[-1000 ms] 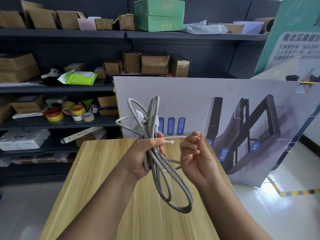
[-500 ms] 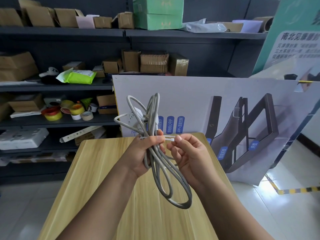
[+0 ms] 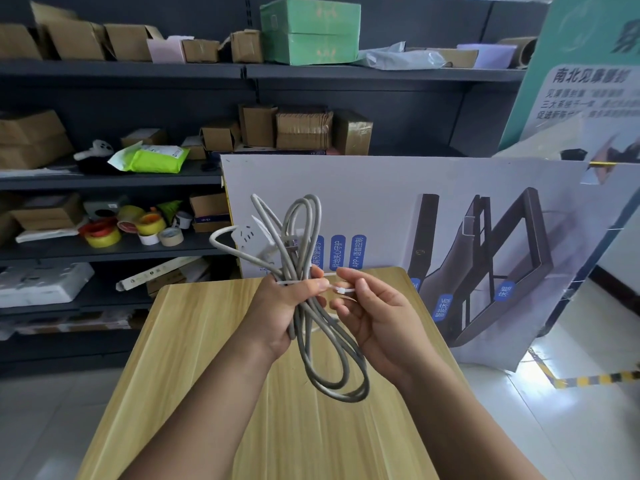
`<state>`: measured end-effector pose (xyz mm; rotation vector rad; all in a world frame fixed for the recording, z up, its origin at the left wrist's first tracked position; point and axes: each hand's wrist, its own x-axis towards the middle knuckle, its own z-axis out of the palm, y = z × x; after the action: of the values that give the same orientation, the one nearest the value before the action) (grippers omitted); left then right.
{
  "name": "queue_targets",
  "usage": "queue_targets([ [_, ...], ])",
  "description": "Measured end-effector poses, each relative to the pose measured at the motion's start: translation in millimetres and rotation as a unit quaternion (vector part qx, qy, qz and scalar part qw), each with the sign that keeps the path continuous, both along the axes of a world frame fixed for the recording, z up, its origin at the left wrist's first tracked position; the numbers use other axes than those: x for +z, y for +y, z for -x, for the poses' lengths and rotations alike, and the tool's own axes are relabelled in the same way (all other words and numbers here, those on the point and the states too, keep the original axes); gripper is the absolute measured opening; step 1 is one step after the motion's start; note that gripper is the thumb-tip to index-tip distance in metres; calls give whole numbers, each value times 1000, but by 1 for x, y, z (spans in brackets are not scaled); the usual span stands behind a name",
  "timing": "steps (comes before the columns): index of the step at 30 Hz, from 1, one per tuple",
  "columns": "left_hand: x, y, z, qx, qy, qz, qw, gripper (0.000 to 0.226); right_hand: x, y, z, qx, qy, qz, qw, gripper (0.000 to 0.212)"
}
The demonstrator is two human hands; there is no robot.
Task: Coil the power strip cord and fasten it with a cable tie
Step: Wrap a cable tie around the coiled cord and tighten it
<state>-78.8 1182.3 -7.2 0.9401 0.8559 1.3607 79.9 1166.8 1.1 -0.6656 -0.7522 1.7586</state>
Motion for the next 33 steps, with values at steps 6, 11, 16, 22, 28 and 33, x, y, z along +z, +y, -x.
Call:
queue_targets([
  [6,1,-2,-1,2,29,5,1000,13,-7,9,-1,-18,65,70,995,26],
  [11,0,1,-12,80,64,17,995,10,-7,6,5,4,62,30,998,25],
  [16,3,1,-12,148,89,10,985,15,-13,12,-2,-115,-146,-65,981,27],
  [22,7,-1,-15,170,98,8,981,12,-21,9,7,-271,-466,-356,763,24],
  [28,4,-6,-20,158,96,24,982,10,-21,8,11,-373,-408,-360,751,8],
  [33,1,-5,-19,153,78,45,984,13,-27,10,12,-372,-394,-363,758,13],
])
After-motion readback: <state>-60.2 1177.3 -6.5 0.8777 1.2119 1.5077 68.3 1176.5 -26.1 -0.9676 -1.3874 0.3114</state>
